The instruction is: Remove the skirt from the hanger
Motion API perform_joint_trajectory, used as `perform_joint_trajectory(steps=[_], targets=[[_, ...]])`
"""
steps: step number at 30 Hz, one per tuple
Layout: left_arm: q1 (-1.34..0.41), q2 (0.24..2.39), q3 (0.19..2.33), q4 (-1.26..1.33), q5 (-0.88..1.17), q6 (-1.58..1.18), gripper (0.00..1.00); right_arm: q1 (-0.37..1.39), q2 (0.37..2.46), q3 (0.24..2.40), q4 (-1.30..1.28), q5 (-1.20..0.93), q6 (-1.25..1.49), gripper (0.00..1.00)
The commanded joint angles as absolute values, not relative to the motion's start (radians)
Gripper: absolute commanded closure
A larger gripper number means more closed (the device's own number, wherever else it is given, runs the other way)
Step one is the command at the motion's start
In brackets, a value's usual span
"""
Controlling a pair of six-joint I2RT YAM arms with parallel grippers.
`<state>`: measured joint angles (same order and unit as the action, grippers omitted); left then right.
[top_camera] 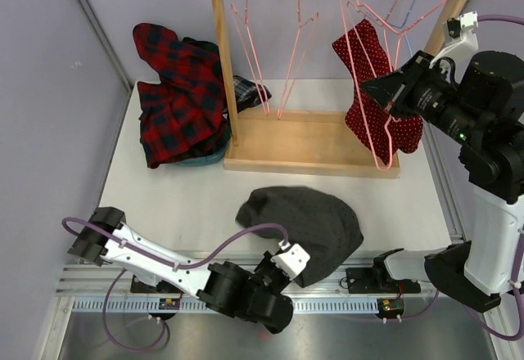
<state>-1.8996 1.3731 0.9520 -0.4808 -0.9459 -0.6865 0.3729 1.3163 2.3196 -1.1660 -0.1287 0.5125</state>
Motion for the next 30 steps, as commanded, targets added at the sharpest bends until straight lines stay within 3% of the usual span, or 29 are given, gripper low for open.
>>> perform_joint_trajectory(steps=[1,2,7,14,17,21,24,25,26,30], targets=[[-1.947,1.287,1.165,-0.889,-1.202,-0.977,1.00,0.373,1.391,2.324,-1.023,-0.118,0.486,1.00],[-1.966,1.260,1.195,-1.031,-1.222,-1.042,1.00,0.374,1.431,2.342,-1.028,-0.121,0.485,1.00],[-1.976,1.183,1.308,-1.242,-1.279,-1.081,1.00,0.373,1.476,2.442,-1.080,-0.114,0.485,1.00],[-1.977,1.097,1.295,-1.399,-1.298,-1.178,1.00,0.373,1.197,2.035,-0.992,-0.083,0.512,1.00],[-1.973,1.071,1.330,-1.543,-1.356,-1.271,1.00,0.373,1.210,2.019,-0.991,-0.078,0.499,1.00],[-1.884,1.005,1.426,-1.523,-1.452,-1.068,1.00,0.373,1.320,2.129,-0.986,-0.074,0.453,1.00],[-1.748,0.895,1.453,-1.225,-1.470,-0.575,1.00,0.373,1.461,2.307,-1.005,-0.074,0.427,1.00],[-1.706,0.850,1.430,-0.844,-1.438,-0.364,1.00,0.373,1.500,2.356,-1.021,-0.074,0.422,1.00],[-1.637,0.750,1.384,-0.628,-1.387,0.066,1.00,0.374,1.579,2.452,-1.029,-0.074,0.416,1.00],[-1.618,0.733,1.377,-0.297,-1.348,0.427,1.00,0.371,1.755,2.615,-1.055,-0.074,0.399,1.00]])
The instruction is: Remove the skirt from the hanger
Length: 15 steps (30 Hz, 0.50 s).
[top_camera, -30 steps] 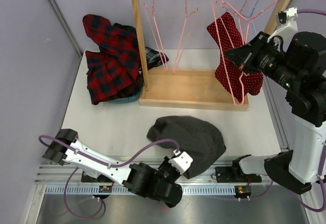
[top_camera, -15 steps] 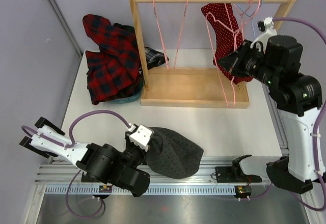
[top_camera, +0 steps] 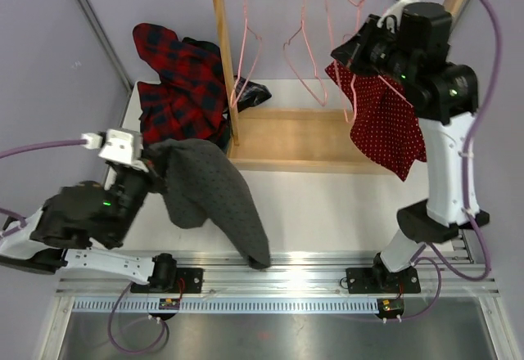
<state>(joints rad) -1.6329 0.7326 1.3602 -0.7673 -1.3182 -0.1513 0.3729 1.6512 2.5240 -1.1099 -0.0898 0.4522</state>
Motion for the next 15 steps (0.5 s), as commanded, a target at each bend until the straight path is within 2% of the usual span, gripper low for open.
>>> perform_joint_trajectory(steps=[1,6,9,12,13,15], targets=[[-1.611,0.753,1.414,-0.258,-1.364,0.513,1.00,0.365,1.779,2.628,-1.051,-0.074,0.400,1.00],[-1.519,0.828,1.541,-0.219,-1.295,0.667,1.00,0.350,1.847,2.551,-0.973,-0.086,0.426,1.00],[-1.427,0.896,1.623,-0.336,-1.237,0.673,1.00,0.347,1.845,2.476,-0.931,-0.095,0.433,1.00],[-1.242,0.986,1.667,-0.480,-1.110,0.611,1.00,0.345,1.839,2.424,-0.914,-0.100,0.436,1.00],[-1.091,1.026,1.686,-0.568,-1.045,0.513,1.00,0.345,1.833,2.409,-0.910,-0.100,0.436,1.00],[-0.911,1.061,1.747,-0.638,-0.816,0.413,1.00,0.345,1.803,2.340,-0.896,-0.101,0.440,1.00]])
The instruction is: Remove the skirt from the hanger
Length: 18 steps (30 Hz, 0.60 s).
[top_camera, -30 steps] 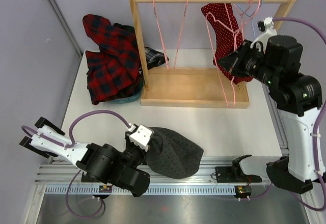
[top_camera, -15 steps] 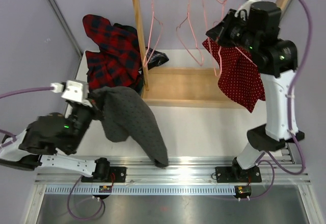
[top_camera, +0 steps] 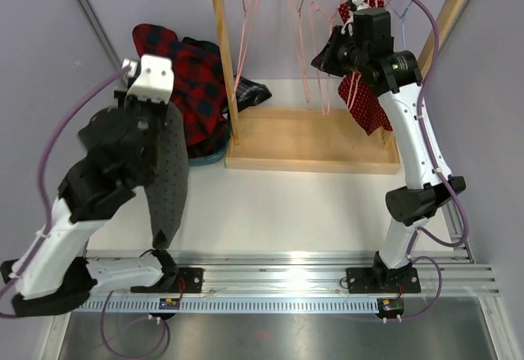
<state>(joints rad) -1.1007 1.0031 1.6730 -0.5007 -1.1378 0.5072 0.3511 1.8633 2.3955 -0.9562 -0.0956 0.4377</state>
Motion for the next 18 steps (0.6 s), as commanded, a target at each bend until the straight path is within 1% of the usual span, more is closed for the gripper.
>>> perform_joint_trajectory(steps=[1,3,4,5,6,7,8,9,10,14,16,18], targets=[[-0.740,1.078,1.759,-0.659,-0.751,0.344,1.00,0.345,1.787,2.307,-0.875,-0.109,0.440,1.00],[-0.594,1.159,1.823,-0.683,-0.605,0.289,1.00,0.344,1.732,2.203,-0.850,-0.110,0.445,1.00],[-0.489,1.187,1.853,-0.686,-0.574,0.250,1.00,0.344,1.714,2.169,-0.830,-0.110,0.446,1.00],[-0.441,1.269,1.886,-0.693,-0.546,0.226,1.00,0.345,1.680,2.113,-0.821,-0.100,0.445,1.00],[-0.395,1.314,2.005,-0.713,-0.481,0.195,1.00,0.344,1.668,2.090,-0.816,-0.097,0.440,1.00],[-0.303,1.365,2.063,-0.742,-0.438,0.120,1.00,0.345,1.648,2.071,-0.815,-0.092,0.440,0.72],[-0.261,1.403,2.109,-0.739,-0.390,0.085,1.00,0.344,1.638,2.041,-0.816,-0.086,0.439,0.47],[-0.232,1.467,2.149,-0.723,-0.329,0.060,1.00,0.344,1.629,2.025,-0.816,-0.084,0.434,0.28],[-0.195,1.497,2.207,-0.678,-0.315,0.040,1.00,0.344,1.618,2.010,-0.821,-0.086,0.433,0.01],[-0.160,1.679,2.387,-0.620,-0.325,0.055,1.00,0.344,1.502,1.886,-0.853,-0.098,0.426,0.01],[-0.131,1.753,2.401,-0.573,-0.339,0.037,1.00,0.342,1.391,1.785,-0.835,-0.095,0.420,0.00],[-0.103,1.782,2.364,-0.537,-0.299,0.006,1.00,0.344,1.312,1.738,-0.833,-0.068,0.417,0.00]])
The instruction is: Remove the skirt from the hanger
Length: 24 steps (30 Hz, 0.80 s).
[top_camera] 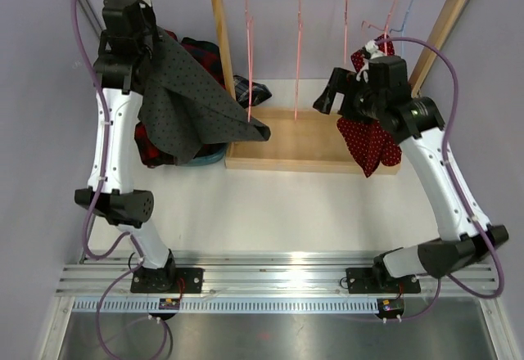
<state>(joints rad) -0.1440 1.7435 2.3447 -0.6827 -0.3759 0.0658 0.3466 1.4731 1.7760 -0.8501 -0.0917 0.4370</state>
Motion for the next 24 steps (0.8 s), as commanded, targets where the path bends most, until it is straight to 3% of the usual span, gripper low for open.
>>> perform_joint_trajectory(steps=[1,7,15,16,19,20,22,24], targets=[[-0.078,1.819,2.338,-0.496,-0.276,-0.033,1.00,0.344,1.239,1.723,-0.844,-0.061,0.417,0.01],[-0.066,2.049,2.277,-0.512,-0.242,-0.100,1.00,0.344,1.004,1.727,-0.911,-0.087,0.422,0.00],[-0.063,2.348,2.223,-0.558,-0.265,-0.147,1.00,0.347,0.910,1.914,-1.052,-0.100,0.390,0.01],[-0.061,2.362,2.212,-0.563,-0.267,-0.162,0.92,0.347,0.913,1.943,-1.078,-0.095,0.384,0.00],[-0.049,2.396,2.217,-0.595,-0.276,-0.205,0.50,0.344,0.920,1.970,-1.109,-0.069,0.362,0.01],[-0.048,2.388,2.201,-0.594,-0.276,-0.210,0.21,0.345,0.926,1.971,-1.114,-0.054,0.356,0.01],[-0.048,2.329,2.174,-0.571,-0.293,-0.213,0.06,0.345,0.930,1.957,-1.105,-0.041,0.351,0.01],[-0.045,2.277,2.149,-0.555,-0.305,-0.215,0.01,0.344,0.931,1.947,-1.095,-0.022,0.344,0.01]])
